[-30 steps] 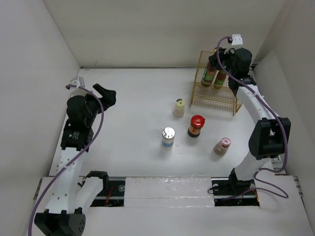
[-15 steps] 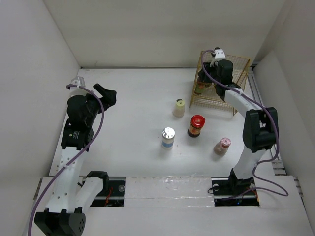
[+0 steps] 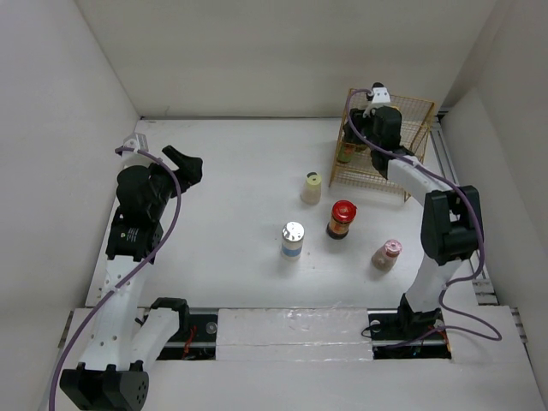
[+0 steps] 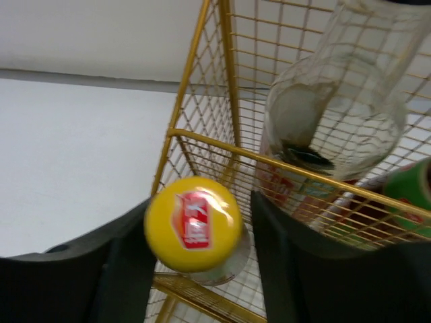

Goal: Organize the condiment bottles

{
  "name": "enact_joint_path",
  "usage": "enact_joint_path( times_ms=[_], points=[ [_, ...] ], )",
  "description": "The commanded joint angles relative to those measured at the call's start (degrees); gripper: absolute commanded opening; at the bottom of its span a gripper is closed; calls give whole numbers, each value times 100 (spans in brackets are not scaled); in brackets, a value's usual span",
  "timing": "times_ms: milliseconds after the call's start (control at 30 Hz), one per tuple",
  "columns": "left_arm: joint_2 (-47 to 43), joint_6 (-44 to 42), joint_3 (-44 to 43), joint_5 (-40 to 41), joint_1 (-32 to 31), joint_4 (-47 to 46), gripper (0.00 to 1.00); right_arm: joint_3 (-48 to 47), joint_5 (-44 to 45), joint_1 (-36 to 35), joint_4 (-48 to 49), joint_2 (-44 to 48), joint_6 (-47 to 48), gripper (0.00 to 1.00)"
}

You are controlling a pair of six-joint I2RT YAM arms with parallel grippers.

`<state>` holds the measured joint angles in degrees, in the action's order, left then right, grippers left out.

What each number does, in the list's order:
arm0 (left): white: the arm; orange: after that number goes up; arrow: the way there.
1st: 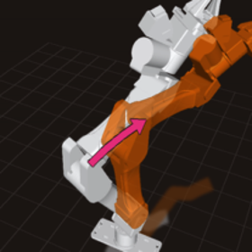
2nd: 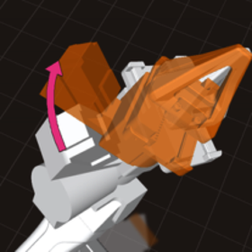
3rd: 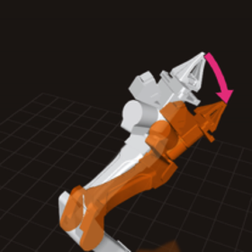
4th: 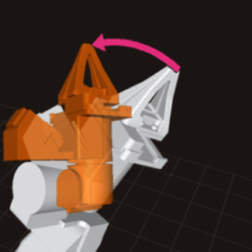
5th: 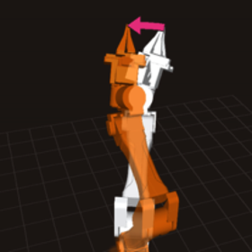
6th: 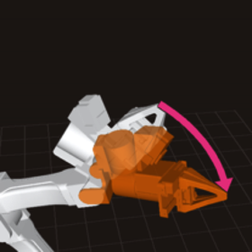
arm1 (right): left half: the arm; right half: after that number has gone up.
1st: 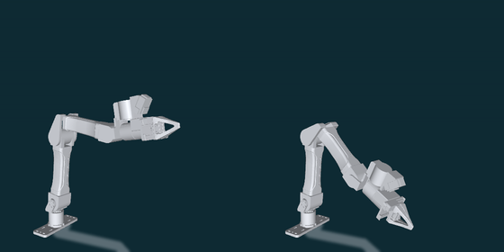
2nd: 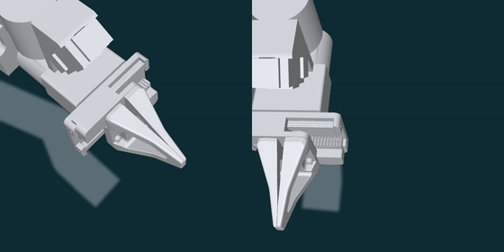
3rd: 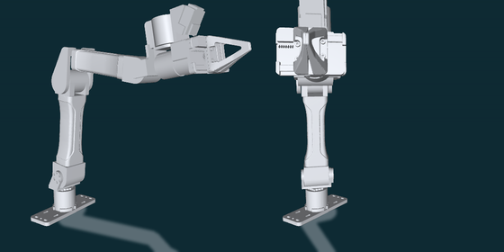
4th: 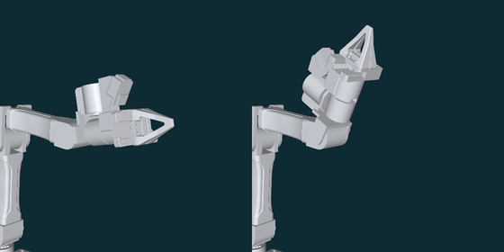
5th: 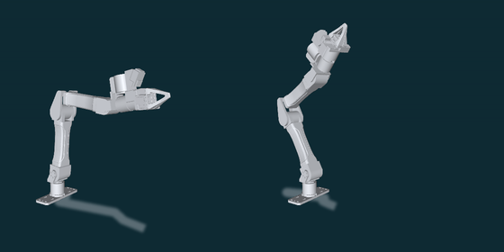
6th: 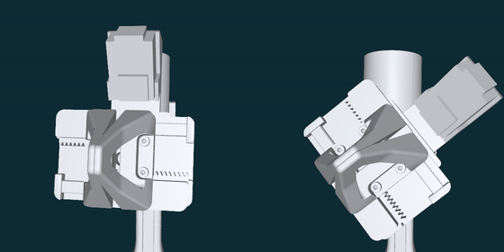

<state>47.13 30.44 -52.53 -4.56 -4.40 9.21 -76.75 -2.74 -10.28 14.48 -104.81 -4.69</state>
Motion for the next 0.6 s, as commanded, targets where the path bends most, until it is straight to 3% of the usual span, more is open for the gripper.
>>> enact_joint_path(
  times_ms=[0,67,200,400,533,567],
  points=[
    [-20,-90,-38,-98,19,-253,76,-7,107,-88,495,488,-15,63],
    [-20,-90,-38,-98,19,-253,76,-7,107,-88,442,575,-15,72],
    [-20,-90,-38,-98,19,-253,76,-59,55,-88,223,857,-15,80],
    [-20,-90,-38,-150,19,-253,76,2,-68,-88,12,1305,-15,81],
    [-73,-90,-38,-151,19,-253,76,502,-357,-298,-147,1858,-199,70],
    [-73,-90,-38,-151,19,-253,76,843,-472,-394,-147,2190,-304,51]
  ],
)
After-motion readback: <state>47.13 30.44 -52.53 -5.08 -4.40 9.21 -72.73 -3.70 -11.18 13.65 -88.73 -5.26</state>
